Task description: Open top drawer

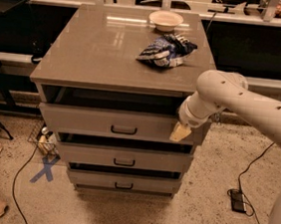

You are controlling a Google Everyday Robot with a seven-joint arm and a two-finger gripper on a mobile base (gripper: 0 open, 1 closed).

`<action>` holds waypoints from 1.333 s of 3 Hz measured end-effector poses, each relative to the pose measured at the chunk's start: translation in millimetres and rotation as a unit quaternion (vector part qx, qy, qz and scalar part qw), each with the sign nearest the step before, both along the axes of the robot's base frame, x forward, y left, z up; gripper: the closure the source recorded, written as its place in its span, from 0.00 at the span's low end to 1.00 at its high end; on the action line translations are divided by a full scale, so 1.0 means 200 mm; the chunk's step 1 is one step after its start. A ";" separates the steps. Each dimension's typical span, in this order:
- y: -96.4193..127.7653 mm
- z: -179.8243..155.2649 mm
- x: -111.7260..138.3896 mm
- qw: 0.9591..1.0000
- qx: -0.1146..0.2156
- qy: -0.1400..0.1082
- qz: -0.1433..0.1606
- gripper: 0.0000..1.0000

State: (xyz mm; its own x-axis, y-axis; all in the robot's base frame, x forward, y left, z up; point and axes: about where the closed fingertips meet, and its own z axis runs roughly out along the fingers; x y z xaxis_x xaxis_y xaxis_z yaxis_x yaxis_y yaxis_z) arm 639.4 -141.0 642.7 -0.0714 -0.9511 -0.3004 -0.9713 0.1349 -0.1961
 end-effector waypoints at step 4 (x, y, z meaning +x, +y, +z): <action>0.02 0.10 -0.23 1.000 0.006 -0.010 -0.018 1.00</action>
Offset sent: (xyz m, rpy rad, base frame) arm -0.1149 0.0013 0.0504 0.0414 -0.0270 -0.0891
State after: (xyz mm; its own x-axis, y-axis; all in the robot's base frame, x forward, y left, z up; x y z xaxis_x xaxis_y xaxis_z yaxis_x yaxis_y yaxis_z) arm 594.2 -137.1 662.6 -0.1003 -0.9444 -0.3131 -0.9616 0.1728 -0.2132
